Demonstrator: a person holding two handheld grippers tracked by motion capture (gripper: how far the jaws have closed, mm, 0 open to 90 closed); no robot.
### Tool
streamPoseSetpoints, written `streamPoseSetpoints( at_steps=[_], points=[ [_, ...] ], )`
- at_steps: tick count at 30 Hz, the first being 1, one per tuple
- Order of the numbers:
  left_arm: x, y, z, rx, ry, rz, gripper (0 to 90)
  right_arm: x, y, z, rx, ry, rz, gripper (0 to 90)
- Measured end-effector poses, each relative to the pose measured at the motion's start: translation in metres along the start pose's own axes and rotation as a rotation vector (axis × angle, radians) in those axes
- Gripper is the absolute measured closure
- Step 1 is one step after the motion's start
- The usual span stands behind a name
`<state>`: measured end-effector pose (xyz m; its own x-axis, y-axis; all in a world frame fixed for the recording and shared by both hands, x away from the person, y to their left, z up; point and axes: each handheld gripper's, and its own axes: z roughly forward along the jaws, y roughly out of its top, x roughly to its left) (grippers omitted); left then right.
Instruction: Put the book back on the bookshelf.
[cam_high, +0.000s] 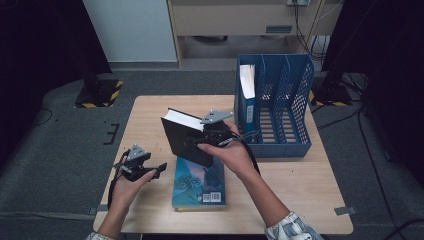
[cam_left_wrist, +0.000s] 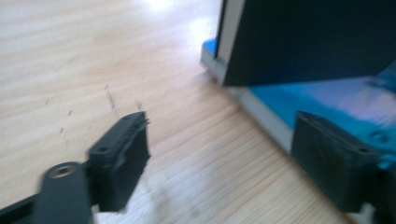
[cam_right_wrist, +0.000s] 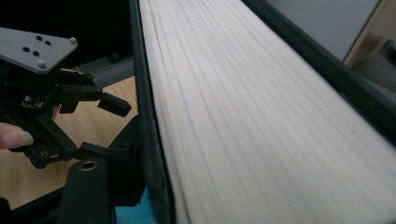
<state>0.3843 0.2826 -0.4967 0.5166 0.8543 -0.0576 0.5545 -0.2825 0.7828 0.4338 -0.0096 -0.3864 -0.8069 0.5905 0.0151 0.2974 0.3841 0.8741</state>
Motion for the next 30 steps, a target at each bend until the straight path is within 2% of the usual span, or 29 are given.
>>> streamPoseSetpoints(
  at_steps=[2, 7, 11, 16, 23, 26, 30],
  points=[
    [0.004, -0.002, 0.003, 0.018, 0.014, -0.007, 9.0, 0.002, 0.0, 0.001, -0.001, -0.018, -0.005, 30.8],
    [0.006, -0.004, 0.006, 0.046, 0.025, -0.011, 8.5, 0.004, 0.0, 0.001, -0.008, -0.015, -0.005, 31.4],
    [0.006, -0.005, 0.007, 0.054, 0.025, 0.0, 7.9, 0.002, 0.0, -0.001, -0.002, 0.017, 0.007, 36.5],
    [0.008, -0.006, 0.006, 0.054, 0.032, -0.014, 7.9, 0.002, 0.0, -0.004, -0.006, 0.056, 0.023, 47.1],
    [0.011, -0.007, 0.006, 0.055, 0.034, -0.026, 7.9, 0.01, 0.001, -0.003, -0.005, -0.03, 0.049, 50.0],
    [0.011, -0.007, 0.006, 0.058, 0.033, -0.024, 7.9, 0.012, 0.001, -0.003, -0.009, -0.032, 0.039, 49.6],
    [0.01, -0.007, 0.006, 0.062, 0.034, -0.023, 7.9, 0.011, -0.001, -0.003, -0.019, -0.027, 0.05, 48.9]
  ],
)
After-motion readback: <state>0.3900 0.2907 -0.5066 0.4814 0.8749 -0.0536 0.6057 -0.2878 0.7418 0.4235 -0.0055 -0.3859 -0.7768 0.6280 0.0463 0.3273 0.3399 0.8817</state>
